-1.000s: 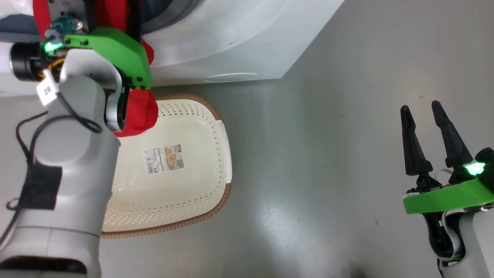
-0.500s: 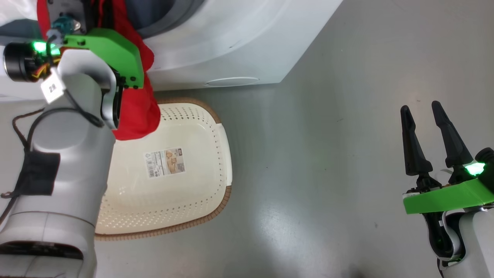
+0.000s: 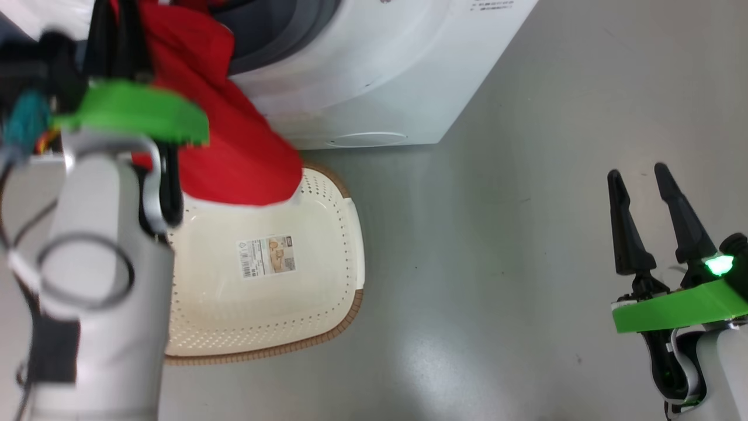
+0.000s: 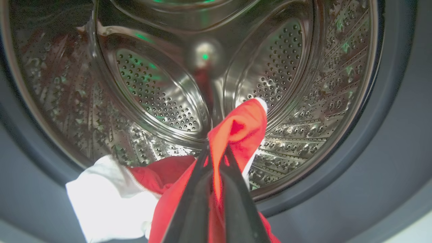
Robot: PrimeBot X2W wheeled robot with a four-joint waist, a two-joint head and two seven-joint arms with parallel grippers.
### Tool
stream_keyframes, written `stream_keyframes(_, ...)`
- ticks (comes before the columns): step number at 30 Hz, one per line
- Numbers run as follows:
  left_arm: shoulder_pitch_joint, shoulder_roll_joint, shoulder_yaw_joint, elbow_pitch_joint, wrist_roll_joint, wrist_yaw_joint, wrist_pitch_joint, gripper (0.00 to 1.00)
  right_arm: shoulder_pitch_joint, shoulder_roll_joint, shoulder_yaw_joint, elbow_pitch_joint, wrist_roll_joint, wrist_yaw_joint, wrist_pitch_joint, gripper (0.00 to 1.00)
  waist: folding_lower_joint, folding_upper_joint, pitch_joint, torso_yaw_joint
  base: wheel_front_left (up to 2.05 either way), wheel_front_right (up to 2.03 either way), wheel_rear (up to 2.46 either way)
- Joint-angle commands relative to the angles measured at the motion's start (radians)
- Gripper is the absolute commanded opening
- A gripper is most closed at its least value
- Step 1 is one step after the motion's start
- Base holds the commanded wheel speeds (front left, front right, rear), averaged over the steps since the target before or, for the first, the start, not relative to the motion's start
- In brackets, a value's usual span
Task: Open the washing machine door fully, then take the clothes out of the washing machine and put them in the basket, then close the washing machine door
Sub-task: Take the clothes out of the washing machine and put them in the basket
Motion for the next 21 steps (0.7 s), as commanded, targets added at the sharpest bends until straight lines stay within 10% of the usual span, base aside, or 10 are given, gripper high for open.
stream_keyframes(1, 0.059, 0.026, 0.03, -0.084, -0.001, 0.0, -0.008, 0.0, 0.031, -0.013, 0.019, -0.023, -0.002, 0.006, -0.006, 1.0, 0.0, 0.0, -0.007, 0.007, 0.0, 0.0, 0.0)
stream_keyframes(21, 0.456, 0.012, 0.024, -0.759, -0.045, 0.107, -0.008, 0.0, 0.046, -0.017, 0.017, -0.025, -0.002, 0.006, -0.006, 1.0, 0.0, 0.0, -0.021, 0.027, 0.0, 0.0, 0.0)
